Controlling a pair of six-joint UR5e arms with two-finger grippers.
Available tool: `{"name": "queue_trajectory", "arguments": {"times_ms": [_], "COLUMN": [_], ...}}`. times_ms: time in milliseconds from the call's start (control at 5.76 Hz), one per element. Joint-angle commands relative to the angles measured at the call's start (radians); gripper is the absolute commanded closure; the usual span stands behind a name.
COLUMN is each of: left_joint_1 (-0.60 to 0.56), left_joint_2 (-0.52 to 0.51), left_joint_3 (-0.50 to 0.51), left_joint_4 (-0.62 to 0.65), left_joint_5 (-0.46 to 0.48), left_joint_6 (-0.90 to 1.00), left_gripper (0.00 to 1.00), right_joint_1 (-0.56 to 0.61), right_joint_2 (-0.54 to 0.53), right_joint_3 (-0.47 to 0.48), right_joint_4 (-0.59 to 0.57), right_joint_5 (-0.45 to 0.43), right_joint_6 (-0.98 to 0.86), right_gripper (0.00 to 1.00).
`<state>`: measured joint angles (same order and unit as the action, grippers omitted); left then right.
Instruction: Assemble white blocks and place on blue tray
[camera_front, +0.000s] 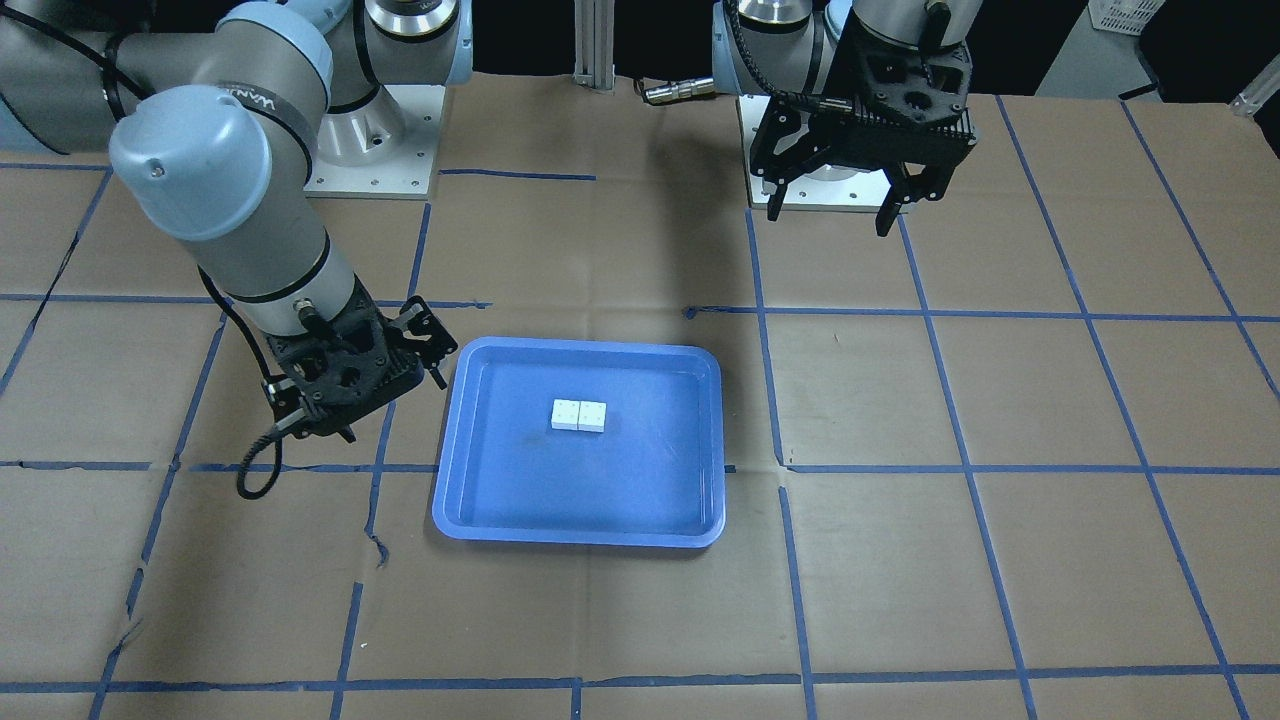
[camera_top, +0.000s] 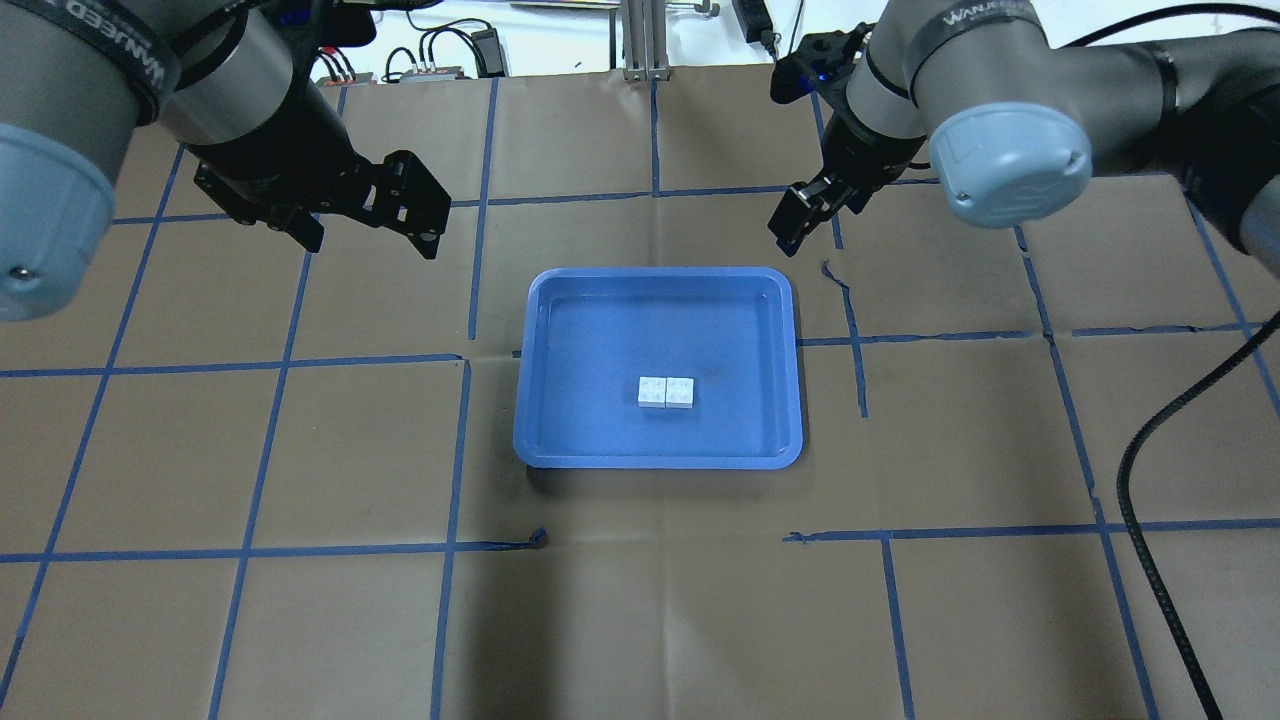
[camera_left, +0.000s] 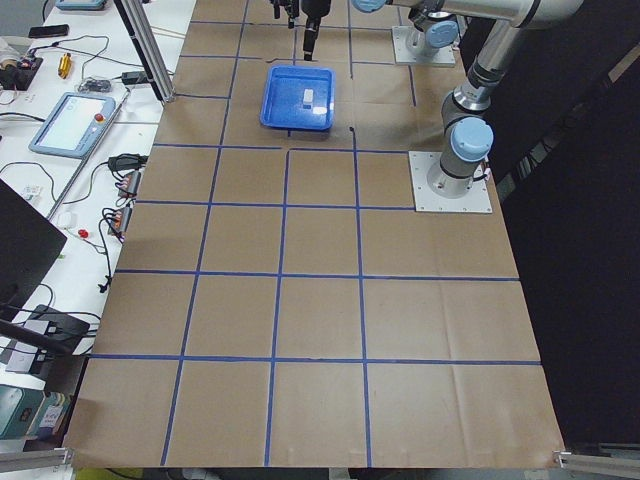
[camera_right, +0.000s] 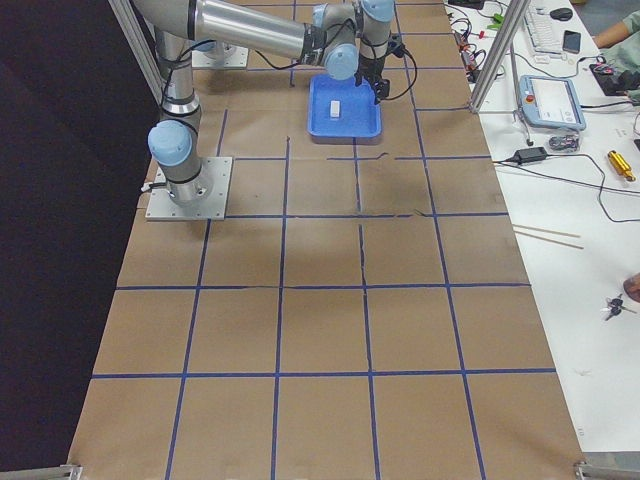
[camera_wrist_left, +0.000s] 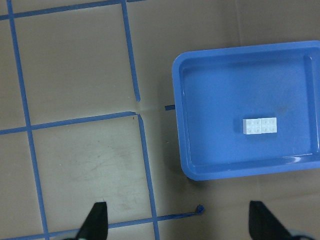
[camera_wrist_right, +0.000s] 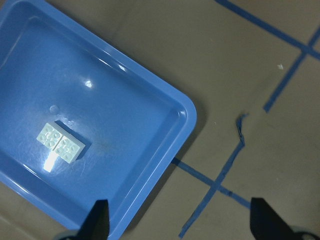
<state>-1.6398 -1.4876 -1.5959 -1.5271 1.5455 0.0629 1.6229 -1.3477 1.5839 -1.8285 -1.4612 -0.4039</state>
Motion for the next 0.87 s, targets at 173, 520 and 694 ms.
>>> {"name": "queue_trajectory", "arguments": {"times_ms": [173, 520, 694], "left_joint_1": [0.000, 0.000, 0.000], "left_joint_2": [0.001, 0.000, 0.000], "left_joint_3": [0.004, 0.004, 0.004], "left_joint_4": [-0.019, -0.018, -0.016], "left_joint_5": [0.001, -0.001, -0.001], "left_joint_6": [0.000, 0.000, 0.000], "left_gripper": [0.01, 0.01, 0.01], "right_joint_1": [-0.076, -0.078, -0.075], "right_joint_2": [-0.108, -0.206, -0.218], "right_joint_3": [-0.102, -0.111, -0.107], "right_joint_4": [0.349, 0.403, 0.411], "right_joint_5": [-0.063, -0.099, -0.094], "right_joint_6": [0.390, 0.421, 0.428], "right_gripper": [0.00, 0.00, 0.00]}}
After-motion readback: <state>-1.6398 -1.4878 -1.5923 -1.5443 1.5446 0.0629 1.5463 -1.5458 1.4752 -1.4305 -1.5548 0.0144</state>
